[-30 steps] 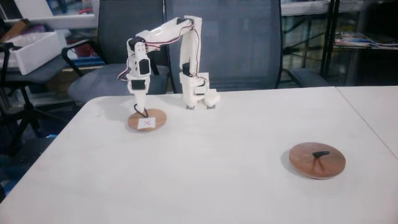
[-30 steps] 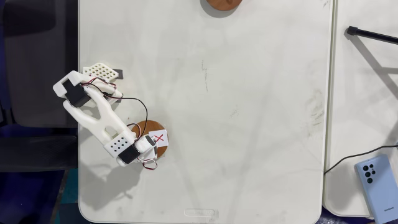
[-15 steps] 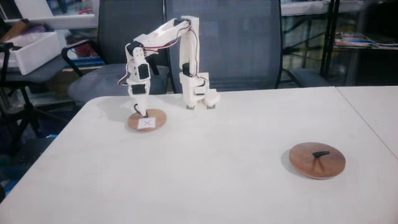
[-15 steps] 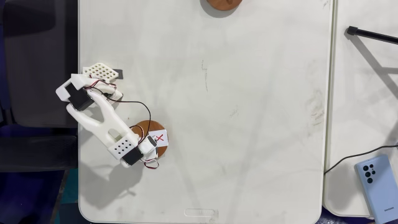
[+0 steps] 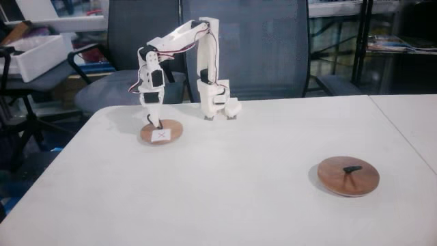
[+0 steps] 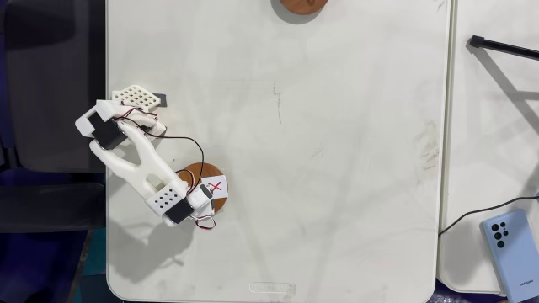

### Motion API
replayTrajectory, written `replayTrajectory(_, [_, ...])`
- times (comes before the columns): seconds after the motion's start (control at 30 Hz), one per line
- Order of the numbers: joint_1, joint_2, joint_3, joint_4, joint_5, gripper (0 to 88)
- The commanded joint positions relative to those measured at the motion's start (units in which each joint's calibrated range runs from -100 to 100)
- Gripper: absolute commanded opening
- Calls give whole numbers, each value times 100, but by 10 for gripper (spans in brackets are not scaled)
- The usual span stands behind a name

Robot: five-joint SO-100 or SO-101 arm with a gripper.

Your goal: Pick the lid with the red cross and place it on the side.

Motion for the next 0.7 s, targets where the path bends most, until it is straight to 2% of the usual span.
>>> replayTrajectory(0.0, [12,1,-31,-55,-20,58])
replayTrajectory(0.13, [12,-25,-31,-55,-20,12])
replayTrajectory(0.67, [-18,-8,-22,-12,-20,12])
